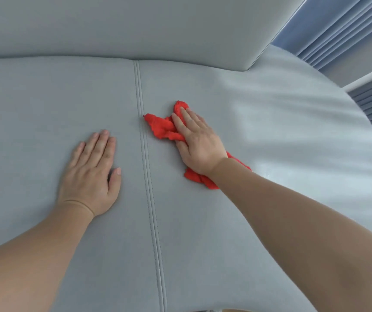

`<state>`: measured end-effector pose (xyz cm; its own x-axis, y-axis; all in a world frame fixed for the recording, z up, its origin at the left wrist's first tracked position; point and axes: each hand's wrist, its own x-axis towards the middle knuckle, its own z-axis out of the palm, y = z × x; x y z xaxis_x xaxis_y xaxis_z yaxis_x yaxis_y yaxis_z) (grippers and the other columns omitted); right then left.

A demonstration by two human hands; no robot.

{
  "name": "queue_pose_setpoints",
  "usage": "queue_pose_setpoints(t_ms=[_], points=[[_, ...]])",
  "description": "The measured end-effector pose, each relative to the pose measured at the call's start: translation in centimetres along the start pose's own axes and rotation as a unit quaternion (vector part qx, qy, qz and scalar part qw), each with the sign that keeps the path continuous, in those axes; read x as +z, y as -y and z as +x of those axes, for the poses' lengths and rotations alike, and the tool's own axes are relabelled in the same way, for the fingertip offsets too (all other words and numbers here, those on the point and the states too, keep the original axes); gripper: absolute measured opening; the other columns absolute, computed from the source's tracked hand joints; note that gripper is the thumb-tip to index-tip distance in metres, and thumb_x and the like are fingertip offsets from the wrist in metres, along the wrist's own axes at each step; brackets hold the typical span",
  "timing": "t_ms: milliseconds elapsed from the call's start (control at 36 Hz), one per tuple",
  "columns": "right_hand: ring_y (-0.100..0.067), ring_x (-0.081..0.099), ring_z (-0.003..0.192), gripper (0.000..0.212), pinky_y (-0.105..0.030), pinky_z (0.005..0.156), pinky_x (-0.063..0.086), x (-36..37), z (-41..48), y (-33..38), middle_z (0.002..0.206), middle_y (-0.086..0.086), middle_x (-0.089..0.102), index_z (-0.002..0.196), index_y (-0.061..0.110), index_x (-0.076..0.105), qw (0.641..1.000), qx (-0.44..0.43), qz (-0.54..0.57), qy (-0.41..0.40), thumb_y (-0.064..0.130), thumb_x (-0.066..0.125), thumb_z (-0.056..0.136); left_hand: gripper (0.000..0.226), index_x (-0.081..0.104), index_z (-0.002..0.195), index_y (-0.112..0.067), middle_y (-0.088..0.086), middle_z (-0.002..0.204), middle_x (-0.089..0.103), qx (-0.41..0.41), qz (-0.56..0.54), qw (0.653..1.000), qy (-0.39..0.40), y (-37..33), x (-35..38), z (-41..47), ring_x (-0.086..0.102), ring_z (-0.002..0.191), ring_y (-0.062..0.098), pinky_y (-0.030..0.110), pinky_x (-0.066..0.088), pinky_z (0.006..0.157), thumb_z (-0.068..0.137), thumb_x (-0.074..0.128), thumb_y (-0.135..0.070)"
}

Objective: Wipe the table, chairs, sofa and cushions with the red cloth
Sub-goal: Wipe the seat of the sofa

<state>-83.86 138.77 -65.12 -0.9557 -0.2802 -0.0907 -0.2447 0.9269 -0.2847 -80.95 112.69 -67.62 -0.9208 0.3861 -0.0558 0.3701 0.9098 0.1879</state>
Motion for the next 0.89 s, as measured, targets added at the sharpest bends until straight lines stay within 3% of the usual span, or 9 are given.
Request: queue_pose_setpoints(t_ms=[333,500,695,889], points=[[-0.027,0.008,0.148,0.062,-0.034,0.121,-0.001,-0.4,-1.0,0.8,0.160,-0.015,0.011,0.153,0.014,0.017,0.999,-0.014,-0.028,0.040,0.034,0.040,0.099,0.068,0.036,0.141,0.005,0.021,0.150,0.032,0.003,-0.002,1.000,-0.009,-0.2,-0.1,0.1,0.029,0.139,0.034,0.043,0.015,0.116,0.086,0.029,-0.034],[-0.030,0.005,0.148,0.080,-0.044,0.121,0.004,-1.0,-3.1,1.0,0.160,-0.015,0.007,0.154,0.016,0.010,0.999,0.016,-0.046,0.024,0.052,0.042,0.090,0.068,0.037,0.140,0.006,0.021,0.149,0.033,0.000,-0.009,1.000,-0.009,-0.4,-0.1,0.2,0.029,0.139,0.034,0.044,0.015,0.116,0.086,0.029,-0.034],[-0.027,0.004,0.149,0.057,-0.038,0.120,-0.001,0.4,-2.8,1.9,0.161,-0.010,0.009,0.153,0.021,0.017,0.997,0.046,-0.057,0.031,0.041,0.029,0.101,0.068,0.037,0.140,0.005,0.021,0.149,0.033,0.001,-0.014,1.000,-0.008,-0.4,-0.1,0.1,0.028,0.139,0.034,0.043,0.014,0.116,0.085,0.031,-0.034],[-0.031,0.018,0.146,0.053,-0.038,0.119,0.009,0.4,-0.1,1.0,0.158,-0.010,0.023,0.149,0.018,0.031,0.999,0.032,-0.030,-0.006,0.029,0.043,0.099,0.067,0.038,0.140,0.004,0.020,0.149,0.034,0.006,-0.009,1.000,-0.001,-0.8,-0.4,0.1,0.031,0.138,0.034,0.045,0.018,0.115,0.085,0.032,-0.034]])
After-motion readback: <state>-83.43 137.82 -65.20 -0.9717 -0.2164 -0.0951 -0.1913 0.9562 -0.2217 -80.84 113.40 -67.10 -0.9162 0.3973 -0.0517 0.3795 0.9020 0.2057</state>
